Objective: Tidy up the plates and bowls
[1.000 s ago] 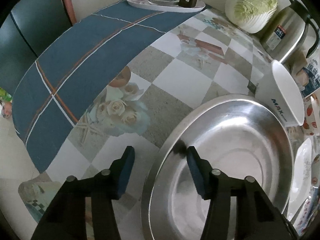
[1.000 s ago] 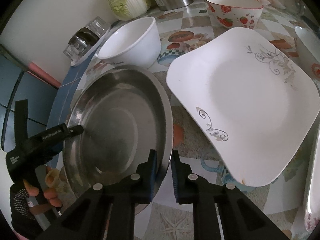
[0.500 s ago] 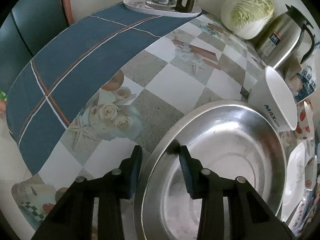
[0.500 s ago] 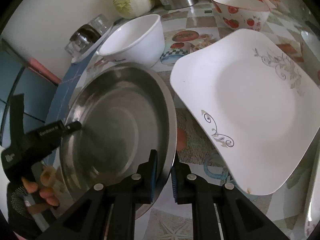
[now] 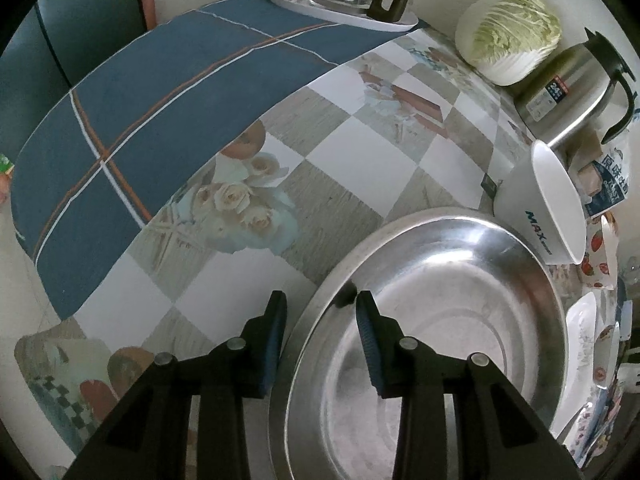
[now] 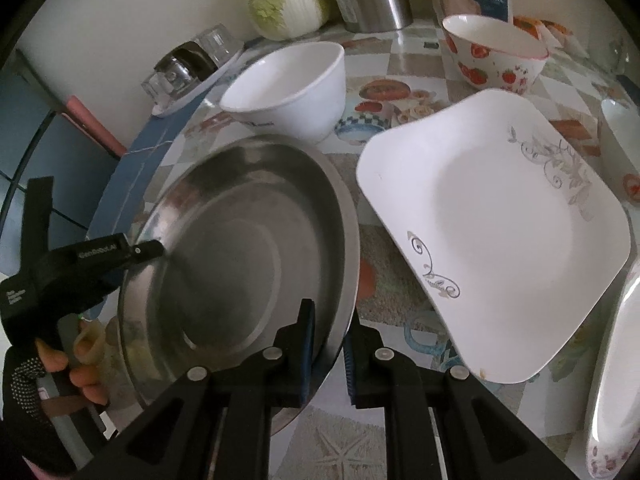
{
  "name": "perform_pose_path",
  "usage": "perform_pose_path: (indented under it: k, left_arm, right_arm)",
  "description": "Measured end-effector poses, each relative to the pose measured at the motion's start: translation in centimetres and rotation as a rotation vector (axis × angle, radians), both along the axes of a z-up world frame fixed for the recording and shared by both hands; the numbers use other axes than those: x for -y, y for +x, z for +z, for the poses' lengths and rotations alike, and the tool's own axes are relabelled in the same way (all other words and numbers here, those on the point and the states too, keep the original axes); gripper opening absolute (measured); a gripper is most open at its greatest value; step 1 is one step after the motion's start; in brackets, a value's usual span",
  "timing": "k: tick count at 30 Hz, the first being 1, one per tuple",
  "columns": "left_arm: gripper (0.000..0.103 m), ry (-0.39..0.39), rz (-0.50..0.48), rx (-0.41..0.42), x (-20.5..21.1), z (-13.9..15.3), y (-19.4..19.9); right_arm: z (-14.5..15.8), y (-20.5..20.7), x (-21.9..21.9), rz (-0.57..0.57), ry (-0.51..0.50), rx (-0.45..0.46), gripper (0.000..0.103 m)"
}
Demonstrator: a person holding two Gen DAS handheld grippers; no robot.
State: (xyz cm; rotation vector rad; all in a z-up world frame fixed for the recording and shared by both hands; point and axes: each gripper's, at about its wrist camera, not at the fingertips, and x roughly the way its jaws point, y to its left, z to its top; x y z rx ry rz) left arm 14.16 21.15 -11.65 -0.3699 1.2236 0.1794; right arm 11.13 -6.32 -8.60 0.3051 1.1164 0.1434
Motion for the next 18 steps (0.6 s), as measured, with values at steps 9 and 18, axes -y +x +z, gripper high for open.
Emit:
perform_pose_path:
  k: [9, 18]
  left_arm:
    - [0.037, 0.005, -0.011, 0.018, 1.2, 1.7, -0.9]
    - [0.037, 0.011, -0.028, 0.063, 2.7, 3.8, -1.2]
  right_arm:
    - [2.1, -0.9, 0.7, 0.013, 0.009, 0.058, 0.015]
    - [4.0, -2.1, 1.7, 0.021, -0.005, 0.119, 0.015]
